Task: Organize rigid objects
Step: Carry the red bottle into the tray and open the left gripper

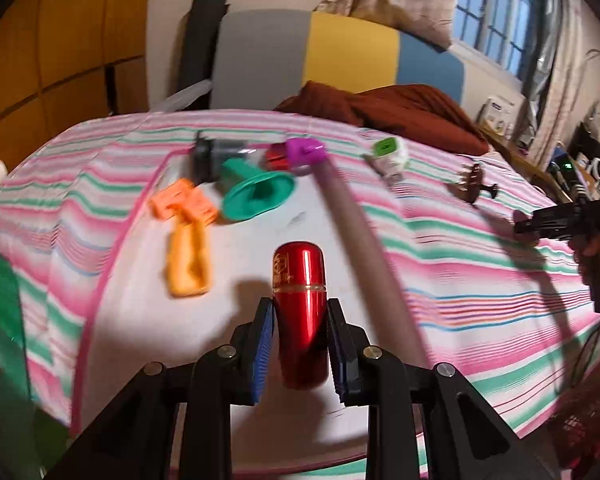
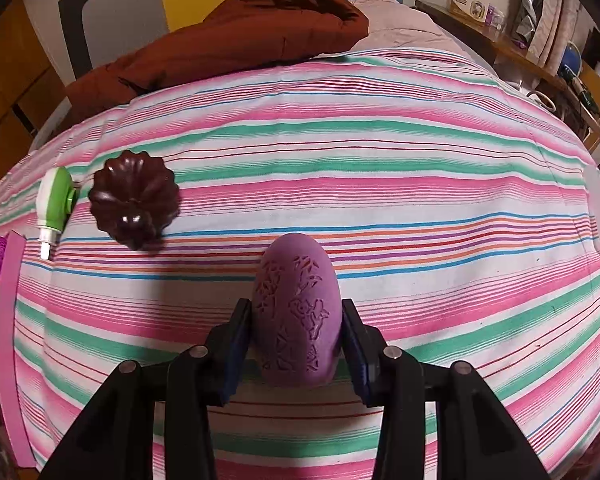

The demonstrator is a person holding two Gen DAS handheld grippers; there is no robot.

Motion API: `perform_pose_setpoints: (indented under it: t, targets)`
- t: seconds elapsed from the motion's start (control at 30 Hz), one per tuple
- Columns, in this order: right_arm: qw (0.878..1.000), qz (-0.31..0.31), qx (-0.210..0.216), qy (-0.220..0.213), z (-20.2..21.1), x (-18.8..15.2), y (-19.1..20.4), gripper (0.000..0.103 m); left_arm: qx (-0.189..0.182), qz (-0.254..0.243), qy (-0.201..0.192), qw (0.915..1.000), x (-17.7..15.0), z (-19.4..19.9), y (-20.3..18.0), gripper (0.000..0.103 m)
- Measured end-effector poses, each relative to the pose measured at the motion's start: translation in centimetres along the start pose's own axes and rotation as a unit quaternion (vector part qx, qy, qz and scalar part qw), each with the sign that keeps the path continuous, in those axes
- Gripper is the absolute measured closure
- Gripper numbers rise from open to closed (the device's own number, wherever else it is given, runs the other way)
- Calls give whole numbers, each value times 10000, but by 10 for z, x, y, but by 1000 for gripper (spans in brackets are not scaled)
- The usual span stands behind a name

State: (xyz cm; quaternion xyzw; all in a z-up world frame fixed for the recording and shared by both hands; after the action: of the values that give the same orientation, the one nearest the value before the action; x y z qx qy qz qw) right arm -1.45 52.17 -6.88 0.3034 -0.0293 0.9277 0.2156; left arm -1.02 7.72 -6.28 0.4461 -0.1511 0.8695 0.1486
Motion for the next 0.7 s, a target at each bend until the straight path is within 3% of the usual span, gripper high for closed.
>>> perform_pose_setpoints:
  t: [0.43, 0.57, 0.7]
  targets:
    - [9991, 51, 327, -262, 15, -2, 15, 60, 727, 88, -13, 9973, -11, 13, 47, 75]
    - [9989, -43, 385, -257, 16, -4, 14, 60, 1018, 116, -348, 9941, -8, 26, 51, 33]
    - [9984, -119, 485, -261, 18, -4, 14, 60, 1271, 103, -791, 9887, -3, 41, 48, 10]
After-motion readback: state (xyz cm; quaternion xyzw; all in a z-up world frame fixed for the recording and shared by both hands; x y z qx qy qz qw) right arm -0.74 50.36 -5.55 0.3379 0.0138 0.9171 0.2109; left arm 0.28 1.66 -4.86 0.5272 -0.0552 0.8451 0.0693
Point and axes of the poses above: each gripper's, at about its wrist camera, not at the fingertips, and z roughly against the way its jaws point, y to its left, x to its top, the point moved 2 cm from there along -z, roughly the way its jaws point, and after that the axes turned 11 degrees about -y, right-handed, at the moved point
